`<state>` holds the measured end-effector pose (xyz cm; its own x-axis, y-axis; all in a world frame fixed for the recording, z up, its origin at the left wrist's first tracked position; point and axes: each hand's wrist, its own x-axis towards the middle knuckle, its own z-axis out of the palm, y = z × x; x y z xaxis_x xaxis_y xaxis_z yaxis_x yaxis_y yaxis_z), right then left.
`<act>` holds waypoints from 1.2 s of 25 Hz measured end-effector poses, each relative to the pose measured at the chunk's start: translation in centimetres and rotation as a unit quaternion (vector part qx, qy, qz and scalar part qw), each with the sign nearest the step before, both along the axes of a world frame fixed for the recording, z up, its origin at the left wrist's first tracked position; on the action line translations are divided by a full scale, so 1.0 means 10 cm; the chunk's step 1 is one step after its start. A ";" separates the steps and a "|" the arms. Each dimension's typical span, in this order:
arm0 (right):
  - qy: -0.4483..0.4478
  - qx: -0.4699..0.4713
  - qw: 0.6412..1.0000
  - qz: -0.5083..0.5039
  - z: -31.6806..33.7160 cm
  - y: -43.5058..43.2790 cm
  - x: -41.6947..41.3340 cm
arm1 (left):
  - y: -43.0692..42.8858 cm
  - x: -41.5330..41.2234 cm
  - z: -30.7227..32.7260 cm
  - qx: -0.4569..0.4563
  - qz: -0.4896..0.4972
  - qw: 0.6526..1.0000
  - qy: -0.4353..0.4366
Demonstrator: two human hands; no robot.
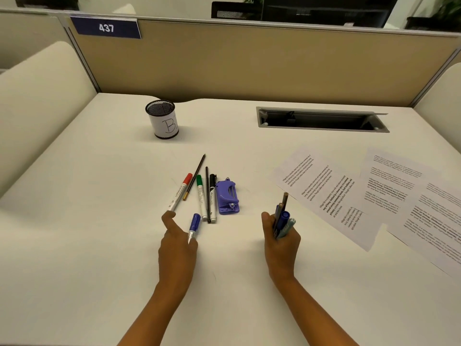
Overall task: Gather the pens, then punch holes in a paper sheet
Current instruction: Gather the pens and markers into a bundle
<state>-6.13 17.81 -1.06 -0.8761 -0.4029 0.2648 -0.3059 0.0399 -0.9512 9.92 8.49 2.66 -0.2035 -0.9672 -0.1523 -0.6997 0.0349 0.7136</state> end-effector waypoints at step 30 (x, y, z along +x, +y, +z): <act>0.113 0.027 0.993 0.025 0.08 -0.24 -0.25 | -1.30 -0.49 0.07 0.010 0.051 0.997 -0.056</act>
